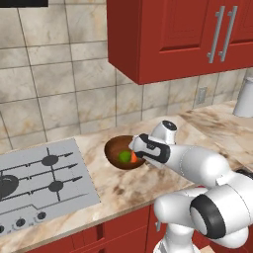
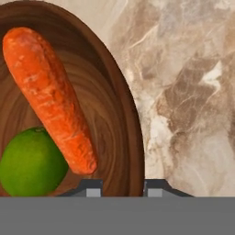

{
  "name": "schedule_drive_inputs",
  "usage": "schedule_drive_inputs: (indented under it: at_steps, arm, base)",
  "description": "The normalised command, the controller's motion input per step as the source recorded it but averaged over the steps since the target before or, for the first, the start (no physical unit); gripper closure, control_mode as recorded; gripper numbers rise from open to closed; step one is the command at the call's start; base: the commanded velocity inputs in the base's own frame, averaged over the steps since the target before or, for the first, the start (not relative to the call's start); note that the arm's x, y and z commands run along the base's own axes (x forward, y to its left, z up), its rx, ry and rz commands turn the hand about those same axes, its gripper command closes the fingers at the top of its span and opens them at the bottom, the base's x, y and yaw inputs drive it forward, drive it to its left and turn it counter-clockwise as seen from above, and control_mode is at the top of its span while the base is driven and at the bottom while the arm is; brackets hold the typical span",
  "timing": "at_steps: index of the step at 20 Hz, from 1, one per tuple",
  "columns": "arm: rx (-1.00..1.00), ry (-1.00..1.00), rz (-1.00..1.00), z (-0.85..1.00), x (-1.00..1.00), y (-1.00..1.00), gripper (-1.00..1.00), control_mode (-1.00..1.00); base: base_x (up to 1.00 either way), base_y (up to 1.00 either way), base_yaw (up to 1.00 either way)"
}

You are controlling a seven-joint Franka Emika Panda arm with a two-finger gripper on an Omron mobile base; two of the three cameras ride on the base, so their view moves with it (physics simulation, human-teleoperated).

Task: Place the bowl with the carrot and lime on the second highest shelf of the fridge. Place the bowl with the steak and chicken drumstick on the top shelf of the fridge.

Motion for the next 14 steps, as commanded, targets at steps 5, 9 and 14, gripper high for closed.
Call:
schedule_drive_inputs:
  at_steps: [5, 9, 14]
  arm:
    - [0.00, 0.00, 0.00, 0.00, -0.04, 0.00, 1.00, -1.00]
    - [0.00, -0.02, 0.00, 0.01, -0.14, 0.00, 1.00, -1.00]
    - [0.00, -0.02, -0.02, 0.29, -0.32, 0.00, 1.00, -1.00]
  base:
    - [0.00, 0.00, 0.00]
    - [0.00, 0.00, 0.00]
    - [0.00, 0.00, 0.00]
